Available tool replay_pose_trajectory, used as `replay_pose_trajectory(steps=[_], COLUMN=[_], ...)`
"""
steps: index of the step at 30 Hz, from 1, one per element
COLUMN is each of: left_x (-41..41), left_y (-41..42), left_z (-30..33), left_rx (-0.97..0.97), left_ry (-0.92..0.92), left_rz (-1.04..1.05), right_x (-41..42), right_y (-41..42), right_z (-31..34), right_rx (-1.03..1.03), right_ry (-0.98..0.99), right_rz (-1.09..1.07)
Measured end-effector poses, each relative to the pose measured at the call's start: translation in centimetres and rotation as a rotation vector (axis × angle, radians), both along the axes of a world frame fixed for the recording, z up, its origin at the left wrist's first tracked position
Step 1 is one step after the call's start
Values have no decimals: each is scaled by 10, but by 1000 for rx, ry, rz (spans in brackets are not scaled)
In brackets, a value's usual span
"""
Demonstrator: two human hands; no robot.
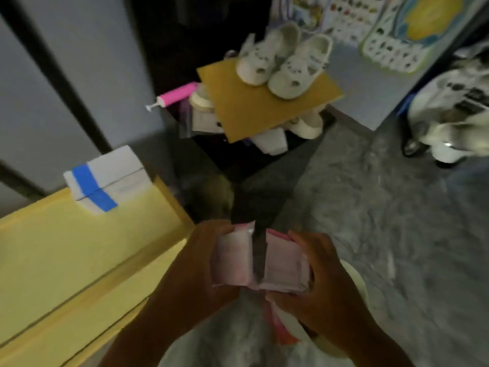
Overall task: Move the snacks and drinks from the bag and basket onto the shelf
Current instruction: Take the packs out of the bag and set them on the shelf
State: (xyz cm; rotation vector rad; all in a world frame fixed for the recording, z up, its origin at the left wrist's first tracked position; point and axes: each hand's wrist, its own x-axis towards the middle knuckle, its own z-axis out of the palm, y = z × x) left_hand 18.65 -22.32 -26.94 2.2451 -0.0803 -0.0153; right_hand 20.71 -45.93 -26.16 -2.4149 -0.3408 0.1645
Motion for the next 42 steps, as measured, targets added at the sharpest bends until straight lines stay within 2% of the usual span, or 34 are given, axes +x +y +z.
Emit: replay_pose_trajectory(steps=[5,10,15,20,23,27,31,35,37,40,42], left_x=[20,31,37,42,41,45,45,27,15,-7,-19], left_y=[-105,-173,-211,-217,-216,-198,-142,-53,-4,68,118], left_z=[-50,-116,-163,-217,-220,-183,-102,-12,31,79,94], left_rx=[0,133,254,269,236,183,159,63,43,62,66], left_ry=[29,128,162,260,340,311,200,-12,-102,-234,-284], left_rz=[-273,-366,-400,-411,-417,-325,-134,106,211,374,487], right_x=[-25,-39,-35,-23,-18,-15,-10,6,20,32,47], right_y=[-108,-169,-184,-186,-184,-175,-143,-73,-26,34,77], right_z=[-41,-99,-145,-181,-184,-166,-136,-101,-67,-44,-22], right_rx=[-190,-350,-390,-405,-394,-294,-130,-50,67,22,22], right_ry=[74,179,220,295,348,284,217,56,71,159,52], right_rz=[-204,-282,-291,-250,-218,-218,-148,-60,-64,238,314])
